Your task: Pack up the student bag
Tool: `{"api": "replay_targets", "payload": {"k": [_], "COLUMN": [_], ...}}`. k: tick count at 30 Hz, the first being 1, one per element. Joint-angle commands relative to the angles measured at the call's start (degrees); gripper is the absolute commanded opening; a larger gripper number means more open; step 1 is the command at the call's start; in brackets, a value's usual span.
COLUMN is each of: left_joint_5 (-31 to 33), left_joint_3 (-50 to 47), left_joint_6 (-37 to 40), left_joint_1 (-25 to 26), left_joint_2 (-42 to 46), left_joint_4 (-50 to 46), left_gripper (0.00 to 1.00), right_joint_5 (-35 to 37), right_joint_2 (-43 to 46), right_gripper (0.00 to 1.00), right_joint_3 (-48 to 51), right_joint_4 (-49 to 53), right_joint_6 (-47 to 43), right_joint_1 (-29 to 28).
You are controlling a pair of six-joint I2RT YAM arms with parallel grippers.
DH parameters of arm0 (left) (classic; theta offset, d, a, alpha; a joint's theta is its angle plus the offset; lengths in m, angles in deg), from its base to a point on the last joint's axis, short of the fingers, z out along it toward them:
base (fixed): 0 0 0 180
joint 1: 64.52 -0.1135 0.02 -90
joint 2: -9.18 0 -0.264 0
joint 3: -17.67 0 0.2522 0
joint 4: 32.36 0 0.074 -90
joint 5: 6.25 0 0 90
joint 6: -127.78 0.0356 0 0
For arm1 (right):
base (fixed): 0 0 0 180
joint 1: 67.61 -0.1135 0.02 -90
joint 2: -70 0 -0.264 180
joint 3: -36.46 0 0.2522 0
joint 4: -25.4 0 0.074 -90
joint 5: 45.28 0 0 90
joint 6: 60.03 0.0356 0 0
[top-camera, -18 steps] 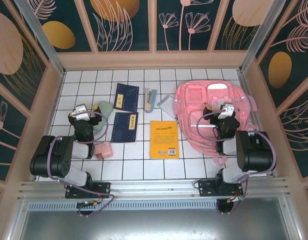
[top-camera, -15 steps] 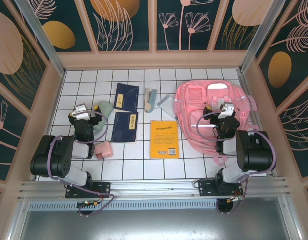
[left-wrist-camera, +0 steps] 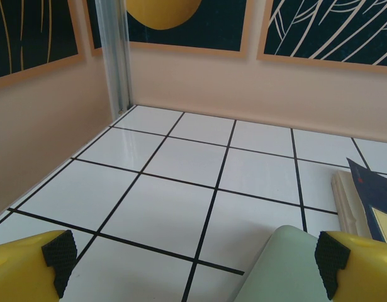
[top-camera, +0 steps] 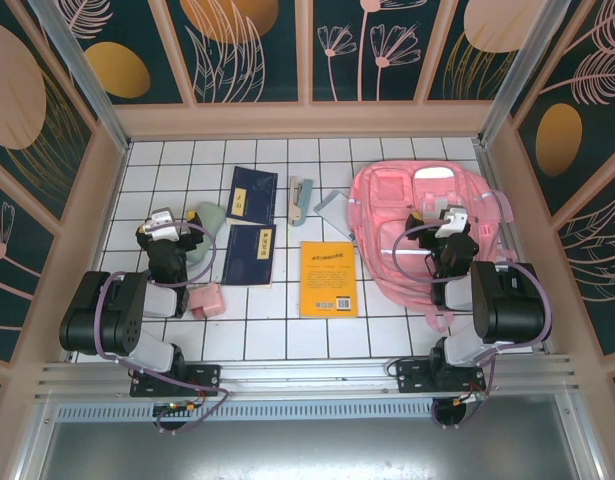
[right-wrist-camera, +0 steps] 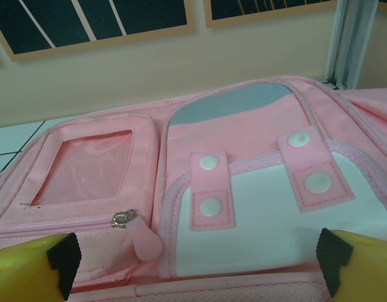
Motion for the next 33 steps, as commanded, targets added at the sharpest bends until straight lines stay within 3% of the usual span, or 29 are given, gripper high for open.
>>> {"api": "replay_targets", "payload": {"k": [1,8,11,16,21,23,25,27,33], "left_joint_5": [-1.1,-1.3,1.1,6.9,9.7,6.9,2.5,-1.5,-9.0], "left_joint_3": [0.2,0.3,1.9,14.1,29.7,33.5,35.4,36.0,36.7], "left_joint_6": [0.8,0.8,0.1,-4.5,-17.9,-20.0,-21.5,-23.1,-26.4], "left_joint_1": [-0.4,-0.4,-0.5,-0.5,-0.5,-0.5,-0.5,-0.5,-0.5], "left_joint_2": [-0.2,0.2,2.5,12.0,15.9,16.0,16.4,17.0,18.6], "left_joint_4": [1.4,0.8,-3.8,-31.7,-59.8,-65.8,-68.6,-69.1,-71.2], "left_gripper": [0.99,0.99,0.99,0.99,0.99,0.99,0.99,0.99,0.99], "right_joint_5": [-0.2,-0.3,-0.2,5.1,10.5,13.8,12.8,7.4,2.0], "right_joint_2": [-0.1,-0.1,0.0,7.5,16.2,18.0,18.7,18.7,19.8], "right_gripper": [0.99,0.99,0.99,0.99,0.99,0.99,0.99,0.99,0.99], "right_joint_3": [-0.4,-0.5,-0.3,-4.3,-12.7,-17.3,-21.2,-24.1,-26.0], "right_joint_4": [0.1,0.3,0.0,12.6,32.5,43.1,52.4,58.9,72.5], "right_joint_6": [-0.2,-0.3,-0.4,1.8,12.0,21.9,29.8,32.2,33.9], "right_joint_1": [0.5,0.5,0.5,0.4,1.5,2.9,5.3,7.2,5.8]}}
